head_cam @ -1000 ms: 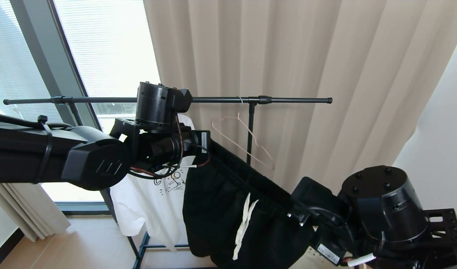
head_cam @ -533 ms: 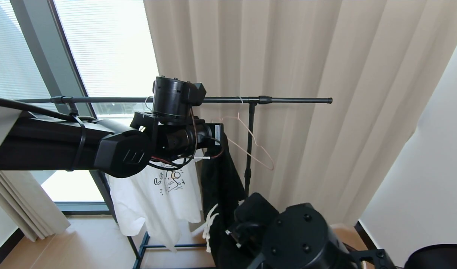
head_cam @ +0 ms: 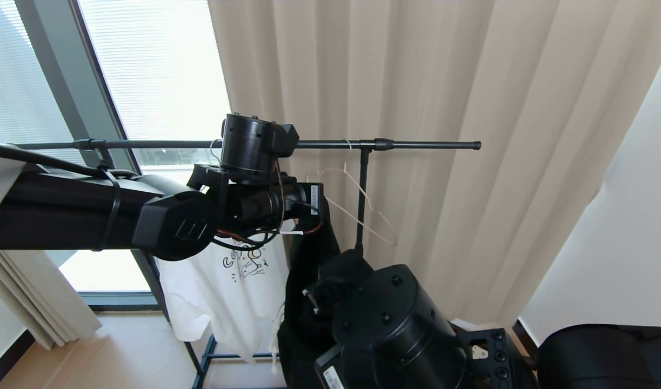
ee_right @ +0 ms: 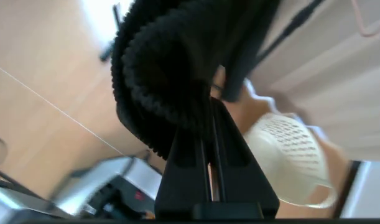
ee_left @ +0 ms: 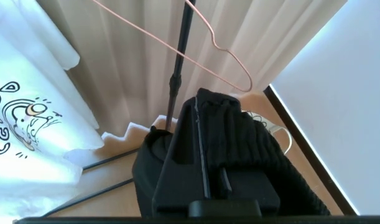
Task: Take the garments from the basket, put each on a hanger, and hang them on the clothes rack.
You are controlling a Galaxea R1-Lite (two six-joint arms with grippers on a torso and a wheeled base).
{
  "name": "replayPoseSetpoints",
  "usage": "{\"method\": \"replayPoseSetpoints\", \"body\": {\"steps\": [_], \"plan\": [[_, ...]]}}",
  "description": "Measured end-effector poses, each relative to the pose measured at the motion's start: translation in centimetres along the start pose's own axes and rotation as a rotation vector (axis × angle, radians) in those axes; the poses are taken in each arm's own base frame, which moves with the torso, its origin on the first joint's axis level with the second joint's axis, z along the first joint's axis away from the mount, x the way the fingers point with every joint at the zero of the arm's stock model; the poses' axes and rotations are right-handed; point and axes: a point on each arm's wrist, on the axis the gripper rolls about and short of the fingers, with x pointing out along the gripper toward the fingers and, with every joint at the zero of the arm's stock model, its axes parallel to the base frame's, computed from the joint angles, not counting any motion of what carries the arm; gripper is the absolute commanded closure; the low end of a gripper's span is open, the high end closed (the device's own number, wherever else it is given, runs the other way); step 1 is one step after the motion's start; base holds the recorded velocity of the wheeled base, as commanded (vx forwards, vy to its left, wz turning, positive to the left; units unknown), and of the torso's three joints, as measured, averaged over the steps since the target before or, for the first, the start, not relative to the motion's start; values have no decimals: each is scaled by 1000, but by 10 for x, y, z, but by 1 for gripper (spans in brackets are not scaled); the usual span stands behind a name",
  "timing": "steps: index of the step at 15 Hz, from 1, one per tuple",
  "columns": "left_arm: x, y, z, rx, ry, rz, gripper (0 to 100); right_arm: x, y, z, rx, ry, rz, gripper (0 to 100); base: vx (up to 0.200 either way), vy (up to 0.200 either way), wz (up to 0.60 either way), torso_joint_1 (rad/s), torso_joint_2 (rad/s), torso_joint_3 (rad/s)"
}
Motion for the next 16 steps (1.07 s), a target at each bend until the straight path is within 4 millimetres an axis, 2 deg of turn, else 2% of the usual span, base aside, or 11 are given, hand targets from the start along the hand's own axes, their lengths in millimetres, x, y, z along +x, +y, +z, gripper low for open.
{"method": "replayPoseSetpoints", "body": {"steps": [3,5,7,9,11,12,14,16], "plan": [[-17,9,-5,28,127,41,100,6,-45,-13,-183,96,-113,100,0,0,0,0,0,0],[-37,16,-8,60,226,67,100,9,-76,-13,-202,117,-195,100,0,0,0,0,0,0],[-62,21,-16,102,332,80,100,16,-109,0,-121,83,-300,100,0,0,0,0,0,0],[-76,23,-27,117,370,81,100,25,-132,22,-32,15,-391,100,0,0,0,0,0,0],[-84,19,-51,141,448,65,100,39,-144,41,87,-70,-431,100,0,0,0,0,0,0],[-88,10,-66,159,492,36,100,49,-145,50,167,-111,-436,100,0,0,0,0,0,0],[-96,-12,-87,155,555,-35,100,70,-137,67,315,-185,-415,100,0,0,0,0,0,0],[-101,-39,-99,87,597,-102,100,85,-122,74,380,-215,-377,100,0,0,0,0,0,0]]}}
